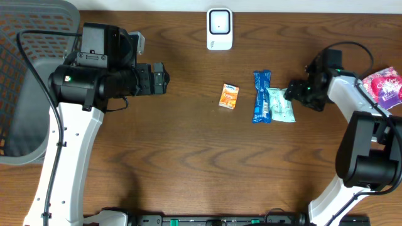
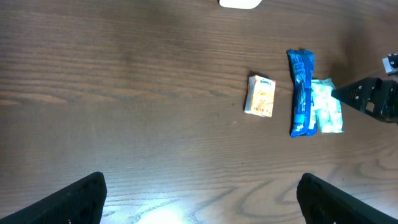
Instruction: Scan the item barcode
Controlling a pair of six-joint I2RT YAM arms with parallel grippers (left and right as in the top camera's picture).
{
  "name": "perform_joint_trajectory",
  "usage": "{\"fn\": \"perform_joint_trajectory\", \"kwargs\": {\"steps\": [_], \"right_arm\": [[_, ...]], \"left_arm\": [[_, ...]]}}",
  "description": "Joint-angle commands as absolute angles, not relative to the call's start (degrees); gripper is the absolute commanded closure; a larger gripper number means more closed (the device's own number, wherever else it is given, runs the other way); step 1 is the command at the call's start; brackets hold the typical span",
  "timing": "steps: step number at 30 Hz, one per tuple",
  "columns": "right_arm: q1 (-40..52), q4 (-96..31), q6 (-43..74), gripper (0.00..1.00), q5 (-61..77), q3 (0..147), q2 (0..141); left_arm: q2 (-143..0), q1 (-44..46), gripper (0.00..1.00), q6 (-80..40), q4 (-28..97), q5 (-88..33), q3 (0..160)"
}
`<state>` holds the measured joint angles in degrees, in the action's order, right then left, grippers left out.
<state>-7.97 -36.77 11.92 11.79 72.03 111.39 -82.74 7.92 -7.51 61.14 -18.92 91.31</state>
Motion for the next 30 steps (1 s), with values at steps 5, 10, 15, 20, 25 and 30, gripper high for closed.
{"fn": "perform_joint_trajectory", "kwargs": {"steps": [5,10,15,20,25,30], "right_arm": [[-12.36,-31.18,5.04,0.37,29.78,64.51,111.9],[-12.36,-27.51,5.08,0.77,30.15,59.44,111.9],[-12.58,-28.08,11.4,0.99,39.75,60.69,111.85],[-15.05,-21.54,38.37,0.99,66.24,62.11,111.85],[-16.14,-17.34,53.93,0.99,70.24,62.11,111.85],[-16.67,-14.7,66.94,0.99,75.7,62.11,111.85]], "left_arm": [[-82.85,7.77,0.02,-7.6,61.23,-18.39,91.2],[-82.85,7.77,0.02,-7.6,61.23,-18.39,91.2],[-82.85,7.79,0.02,-7.6,61.23,-18.39,91.2],[-82.85,7.77,0.02,-7.6,61.23,-18.39,91.2],[-82.85,7.77,0.02,-7.6,61.23,-18.39,91.2],[-82.85,7.79,0.02,-7.6,61.23,-18.39,91.2]]}}
